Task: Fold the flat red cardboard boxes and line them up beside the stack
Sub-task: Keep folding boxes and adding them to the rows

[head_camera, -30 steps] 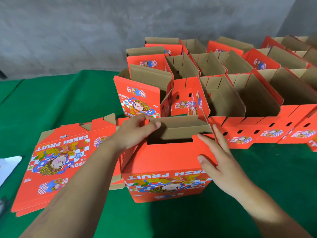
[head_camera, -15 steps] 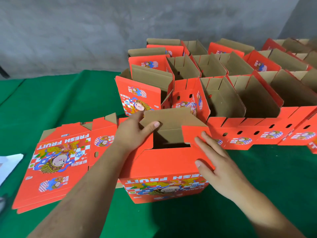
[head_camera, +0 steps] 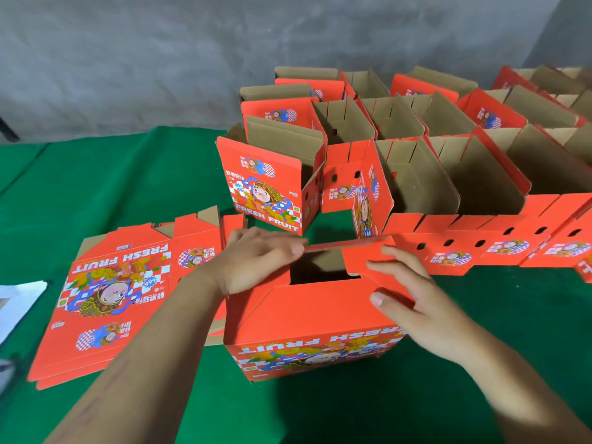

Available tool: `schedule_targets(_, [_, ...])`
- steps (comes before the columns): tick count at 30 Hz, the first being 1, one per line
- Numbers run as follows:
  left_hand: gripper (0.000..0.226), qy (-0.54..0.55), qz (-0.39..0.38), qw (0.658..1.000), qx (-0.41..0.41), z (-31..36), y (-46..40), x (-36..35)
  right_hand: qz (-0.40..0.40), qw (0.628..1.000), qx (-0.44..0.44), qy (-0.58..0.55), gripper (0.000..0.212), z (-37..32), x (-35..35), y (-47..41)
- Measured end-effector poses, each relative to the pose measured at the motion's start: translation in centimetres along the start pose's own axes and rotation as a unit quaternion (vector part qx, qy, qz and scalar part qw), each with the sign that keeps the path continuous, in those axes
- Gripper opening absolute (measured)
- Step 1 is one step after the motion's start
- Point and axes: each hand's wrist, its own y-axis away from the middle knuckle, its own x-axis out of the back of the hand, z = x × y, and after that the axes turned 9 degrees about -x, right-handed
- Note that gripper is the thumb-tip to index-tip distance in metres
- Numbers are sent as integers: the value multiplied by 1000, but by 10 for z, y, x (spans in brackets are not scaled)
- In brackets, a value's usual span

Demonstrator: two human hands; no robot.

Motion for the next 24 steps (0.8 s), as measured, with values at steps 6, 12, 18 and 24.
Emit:
schedule_targets(6, [107, -170, -37, 985, -2, -11, 1, -15, 60, 998, -28, -20, 53, -20, 3, -28])
schedule_targets(12, [104, -194, 22, 979, 58, -11, 0, -29, 5, 978, -78, 195, 75, -31, -4, -56])
schedule_targets(18, [94, -280, 52, 950, 126, 0, -9, -47, 28, 928, -147, 341, 91, -42, -21, -70])
schedule_targets(24, [69, 79, 201, 972, 90, -1, 1, -28, 13, 957, -137, 256, 82, -37, -11, -62])
